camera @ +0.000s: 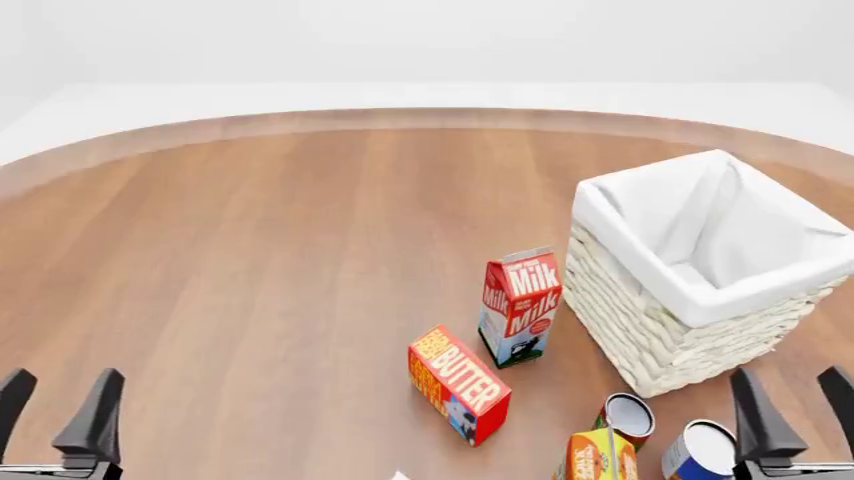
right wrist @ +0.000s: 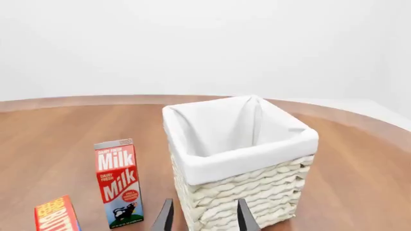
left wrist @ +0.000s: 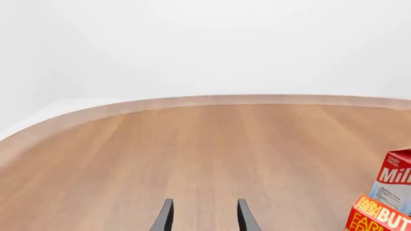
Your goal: Pick up the cream cheese box and the butter, and put them in the basket.
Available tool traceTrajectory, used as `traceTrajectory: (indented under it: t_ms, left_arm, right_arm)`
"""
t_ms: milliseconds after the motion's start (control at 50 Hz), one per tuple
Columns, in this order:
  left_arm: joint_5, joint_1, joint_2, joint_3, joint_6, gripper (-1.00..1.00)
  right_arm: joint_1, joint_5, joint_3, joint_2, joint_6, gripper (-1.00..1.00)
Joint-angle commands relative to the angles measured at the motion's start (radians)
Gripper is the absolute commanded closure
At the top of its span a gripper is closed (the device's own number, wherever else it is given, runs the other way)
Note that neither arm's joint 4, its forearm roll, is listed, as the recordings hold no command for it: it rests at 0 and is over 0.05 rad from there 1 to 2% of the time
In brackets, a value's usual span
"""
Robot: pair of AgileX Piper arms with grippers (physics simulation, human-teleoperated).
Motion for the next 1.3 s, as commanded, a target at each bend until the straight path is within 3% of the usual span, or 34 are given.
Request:
traceTrajectory:
  t_ms: [20,180,280,400,640,1020,1080,1300]
  left_arm:
    - [-0.001,0.000,0.005,-0.003,0.000,-1.00]
    - [-0.001,0.000,0.005,-0.003,0.000,-1.00]
    - [-0.001,0.000,0.005,-0.003,0.000,-1.00]
    - [-0.001,0.000,0.005,-0.003,0.000,-1.00]
    - [-0.001,0.000,0.005,-0.003,0.000,-1.00]
    - [-0.001,0.000,0.005,-0.003,0.000,-1.00]
    - [-0.001,0.000,0.005,-0.003,0.000,-1.00]
    - [-0.001,0.000,0.005,-0.003,0.000,-1.00]
  right_arm:
    - [0.009,0.002,-0.010,0.020,0.005,-1.00]
    - [0.039,0.018,-0.008,0.042,0.034,-1.00]
    - [0.077,0.046,-0.050,0.061,0.017,-1.00]
    - [0.130,0.131,-0.191,0.106,0.005,-1.00]
    - [0.234,0.206,-0.329,0.181,-0.050,-1.00]
    - [0.458,0.272,-0.526,0.444,0.017,-1.00]
    - [0.472,0.278,-0.549,0.472,0.005,-1.00]
    - [0.571,0.293,-0.651,0.633,0.043,-1.00]
